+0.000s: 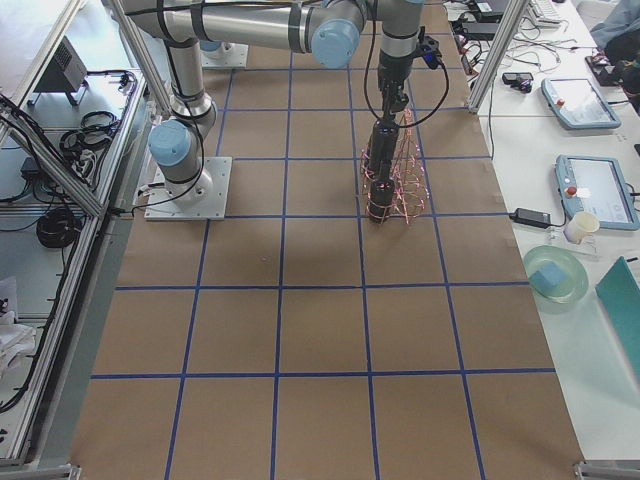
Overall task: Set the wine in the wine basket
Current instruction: 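Lower the bottle with the right gripper into the rack's empty middle slot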
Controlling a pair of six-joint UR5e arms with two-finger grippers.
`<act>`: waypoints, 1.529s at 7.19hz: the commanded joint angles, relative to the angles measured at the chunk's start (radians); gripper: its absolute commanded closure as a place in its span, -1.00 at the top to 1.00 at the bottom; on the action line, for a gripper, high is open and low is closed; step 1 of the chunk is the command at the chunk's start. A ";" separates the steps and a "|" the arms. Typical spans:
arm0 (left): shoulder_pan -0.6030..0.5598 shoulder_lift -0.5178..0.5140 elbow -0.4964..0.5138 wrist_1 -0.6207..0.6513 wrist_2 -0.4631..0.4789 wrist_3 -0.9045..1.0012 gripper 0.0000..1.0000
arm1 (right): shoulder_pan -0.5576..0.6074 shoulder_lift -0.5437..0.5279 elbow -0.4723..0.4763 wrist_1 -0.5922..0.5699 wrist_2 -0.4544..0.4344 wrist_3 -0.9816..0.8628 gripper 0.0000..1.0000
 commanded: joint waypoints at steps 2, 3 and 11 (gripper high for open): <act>0.000 -0.002 0.000 0.002 0.000 0.001 1.00 | -0.002 0.009 -0.002 -0.009 -0.010 -0.012 -1.00; 0.000 0.000 0.000 0.000 0.008 0.009 1.00 | -0.002 0.012 -0.002 -0.007 -0.008 -0.016 -1.00; 0.000 -0.002 0.000 0.000 0.003 0.009 1.00 | -0.002 0.038 0.014 -0.027 -0.005 -0.027 -1.00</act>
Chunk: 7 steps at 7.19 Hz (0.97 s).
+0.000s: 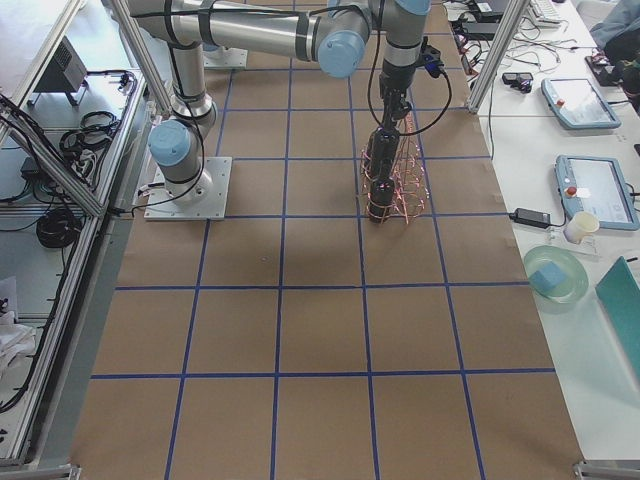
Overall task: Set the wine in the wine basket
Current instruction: 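Lower the bottle with the right gripper into the rack's empty middle slot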
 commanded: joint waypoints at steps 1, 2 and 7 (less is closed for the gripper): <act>0.000 0.000 0.000 -0.001 -0.002 0.000 1.00 | 0.000 0.021 0.019 -0.020 -0.003 -0.003 -1.00; 0.000 0.000 0.000 -0.001 0.001 0.000 1.00 | 0.000 0.032 0.039 -0.044 0.005 -0.001 -1.00; 0.000 -0.002 0.000 0.001 0.000 0.000 1.00 | 0.000 0.053 0.100 -0.098 -0.004 -0.024 -1.00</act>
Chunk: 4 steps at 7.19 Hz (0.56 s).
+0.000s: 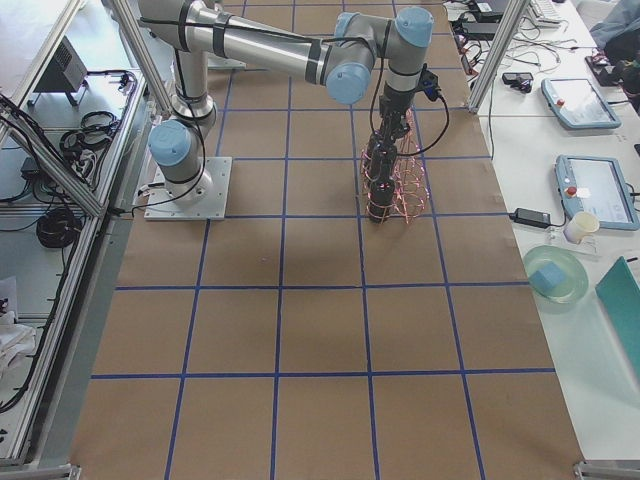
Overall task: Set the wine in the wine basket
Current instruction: 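Lower the bottle with the right gripper into the rack's empty middle slot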
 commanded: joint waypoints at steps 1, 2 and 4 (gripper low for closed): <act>0.000 0.000 0.000 0.000 0.002 0.000 1.00 | 0.000 0.017 0.034 -0.033 -0.003 0.004 -1.00; 0.000 0.000 0.000 0.001 -0.001 0.000 1.00 | 0.000 0.024 0.048 -0.048 -0.002 0.006 -1.00; 0.000 0.000 0.000 0.001 0.001 0.000 1.00 | 0.000 0.028 0.065 -0.076 -0.002 0.010 -0.89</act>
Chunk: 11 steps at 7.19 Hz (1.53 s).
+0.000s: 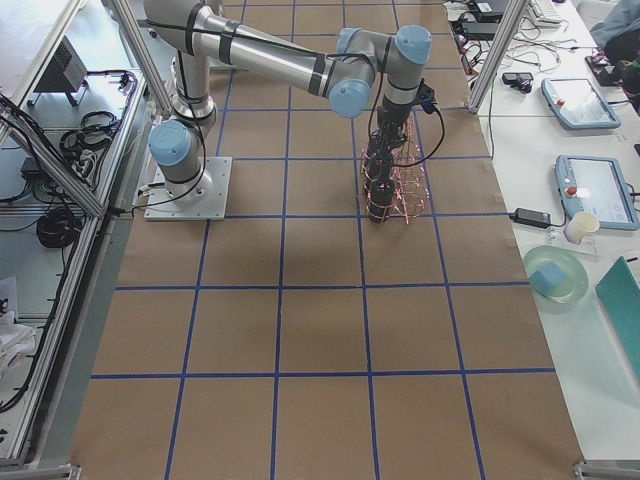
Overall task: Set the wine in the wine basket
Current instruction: 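Open the right gripper and raise it away from the rack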
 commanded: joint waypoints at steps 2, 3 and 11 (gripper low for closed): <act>0.000 0.000 -0.002 -0.004 0.003 0.002 1.00 | 0.000 -0.001 0.008 -0.049 -0.001 0.042 0.99; 0.000 0.000 -0.002 -0.004 0.005 0.006 1.00 | 0.000 -0.011 -0.010 -0.043 -0.001 0.056 1.00; 0.003 0.000 -0.002 0.002 0.000 0.058 1.00 | 0.134 -0.259 -0.119 0.323 -0.014 0.443 1.00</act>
